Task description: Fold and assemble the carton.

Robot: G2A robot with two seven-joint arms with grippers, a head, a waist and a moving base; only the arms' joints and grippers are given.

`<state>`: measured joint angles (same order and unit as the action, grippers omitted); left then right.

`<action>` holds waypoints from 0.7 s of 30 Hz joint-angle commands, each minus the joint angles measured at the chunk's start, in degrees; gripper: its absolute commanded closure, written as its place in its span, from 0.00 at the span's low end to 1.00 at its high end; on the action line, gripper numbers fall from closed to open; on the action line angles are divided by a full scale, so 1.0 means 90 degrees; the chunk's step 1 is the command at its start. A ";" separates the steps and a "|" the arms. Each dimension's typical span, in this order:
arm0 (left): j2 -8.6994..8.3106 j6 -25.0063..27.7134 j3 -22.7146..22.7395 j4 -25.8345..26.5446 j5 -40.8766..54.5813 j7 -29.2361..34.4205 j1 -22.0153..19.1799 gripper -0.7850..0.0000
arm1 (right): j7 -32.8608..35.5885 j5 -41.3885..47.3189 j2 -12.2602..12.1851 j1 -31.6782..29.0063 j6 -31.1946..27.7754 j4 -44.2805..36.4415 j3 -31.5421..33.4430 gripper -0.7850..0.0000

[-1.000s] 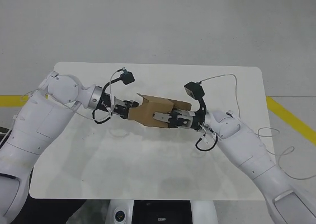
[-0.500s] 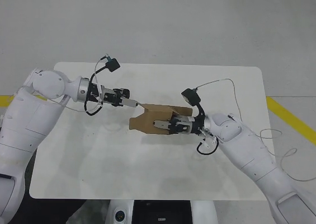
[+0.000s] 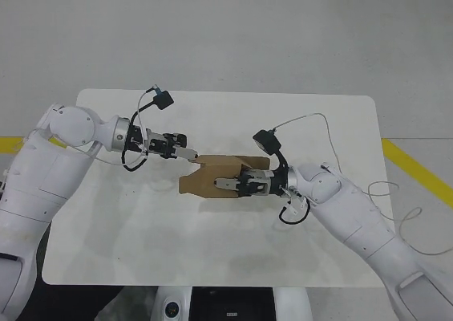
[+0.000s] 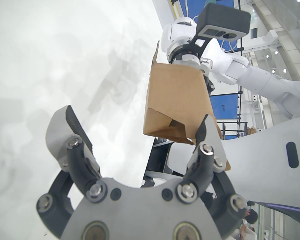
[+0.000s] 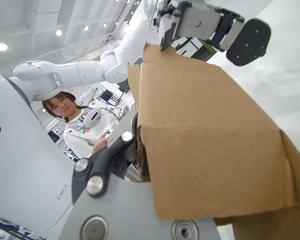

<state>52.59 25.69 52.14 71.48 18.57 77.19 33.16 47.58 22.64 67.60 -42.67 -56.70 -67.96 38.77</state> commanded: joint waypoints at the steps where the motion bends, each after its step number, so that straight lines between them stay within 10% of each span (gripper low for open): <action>1: 0.0003 -0.0003 0.0004 0.0008 0.0012 0.0007 0.0013 0.00 | -0.0029 0.0006 -0.0010 0.0024 -0.0029 0.0032 -0.0014 1.00; 21: 0.0080 -0.0017 -0.0153 0.0192 -0.0036 0.0173 -0.0013 0.00 | -0.0145 0.0142 -0.0005 0.0111 -0.0145 -0.0035 -0.0142 1.00</action>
<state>53.26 25.50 50.88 73.21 18.24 78.78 33.10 46.28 23.95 67.58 -41.69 -58.00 -68.27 37.51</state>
